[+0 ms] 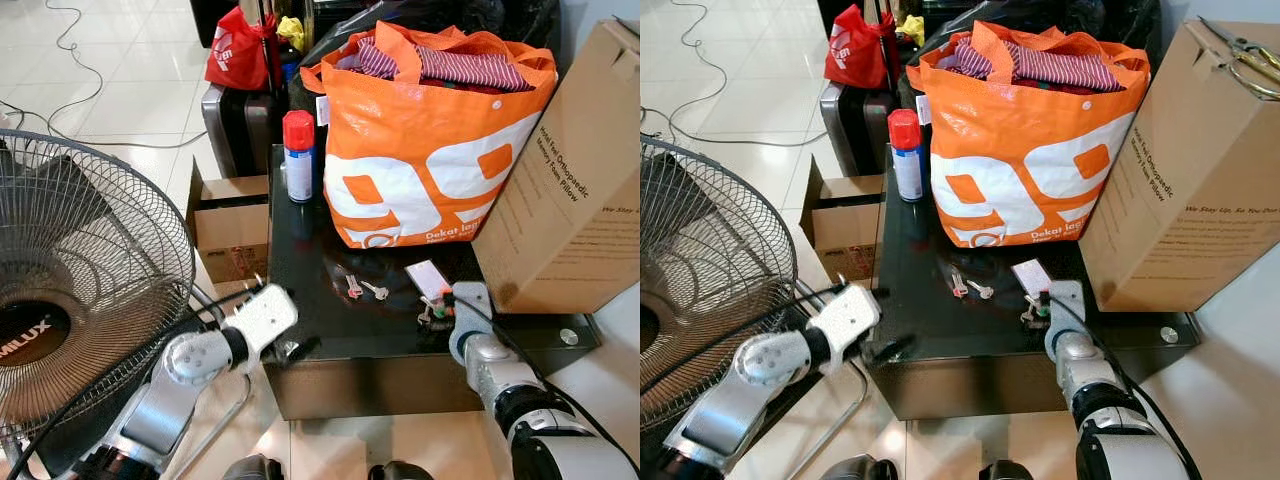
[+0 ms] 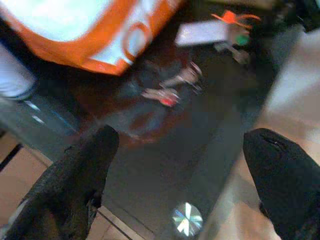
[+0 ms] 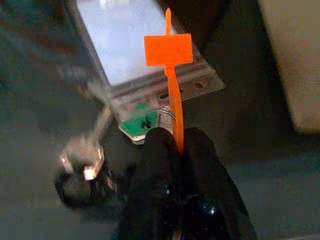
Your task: Hang keys on a hook
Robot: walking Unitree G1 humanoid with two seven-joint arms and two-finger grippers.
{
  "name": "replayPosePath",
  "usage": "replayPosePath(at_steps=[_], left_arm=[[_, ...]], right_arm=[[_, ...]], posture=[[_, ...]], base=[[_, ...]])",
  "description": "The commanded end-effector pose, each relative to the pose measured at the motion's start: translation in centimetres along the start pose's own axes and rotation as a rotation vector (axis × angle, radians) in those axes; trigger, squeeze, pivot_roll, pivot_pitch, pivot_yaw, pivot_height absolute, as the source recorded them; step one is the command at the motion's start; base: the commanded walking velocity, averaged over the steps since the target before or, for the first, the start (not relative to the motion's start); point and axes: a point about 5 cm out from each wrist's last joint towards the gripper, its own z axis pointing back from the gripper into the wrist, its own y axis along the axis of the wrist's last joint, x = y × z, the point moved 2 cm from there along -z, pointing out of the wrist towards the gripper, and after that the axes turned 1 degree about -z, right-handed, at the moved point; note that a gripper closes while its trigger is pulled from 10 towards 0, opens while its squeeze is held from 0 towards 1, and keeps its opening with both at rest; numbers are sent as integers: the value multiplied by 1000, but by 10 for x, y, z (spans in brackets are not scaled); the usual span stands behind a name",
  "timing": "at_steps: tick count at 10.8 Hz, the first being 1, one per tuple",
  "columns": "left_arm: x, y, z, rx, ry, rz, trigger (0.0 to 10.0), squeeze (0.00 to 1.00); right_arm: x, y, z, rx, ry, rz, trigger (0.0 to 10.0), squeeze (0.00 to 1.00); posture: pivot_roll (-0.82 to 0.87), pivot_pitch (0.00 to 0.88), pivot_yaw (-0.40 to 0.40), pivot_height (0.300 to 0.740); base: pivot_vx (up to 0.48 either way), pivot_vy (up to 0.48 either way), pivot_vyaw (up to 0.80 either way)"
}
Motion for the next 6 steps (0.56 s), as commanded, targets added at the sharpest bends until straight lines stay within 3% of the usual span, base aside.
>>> replayPosePath(at_steps=[1, 2, 3, 5, 6], left_arm=[[-11, 6, 4, 30, 53, 34, 10000, 0], [-18, 8, 9, 43, 99, 106, 10000, 0], [-20, 9, 11, 45, 116, 120, 10000, 0], [-29, 18, 13, 96, 250, 72, 10000, 0], [-36, 17, 17, 105, 359, 118, 10000, 0]], right_arm=[[6, 9, 2, 56, 9, -16, 0, 0], [9, 17, 9, 124, 39, -2, 0, 0], [11, 22, 15, 162, 56, 9, 0, 0], [12, 37, 42, 266, 100, 35, 0, 0], [7, 42, 55, 312, 119, 63, 0, 0]], posture=[[-13, 0, 22, 740], [-15, 0, 24, 740], [-18, 0, 25, 740], [-30, 0, 33, 740], [-41, 0, 40, 740]], base=[[0, 0, 0], [0, 0, 0], [0, 0, 0], [0, 0, 0], [0, 0, 0]])
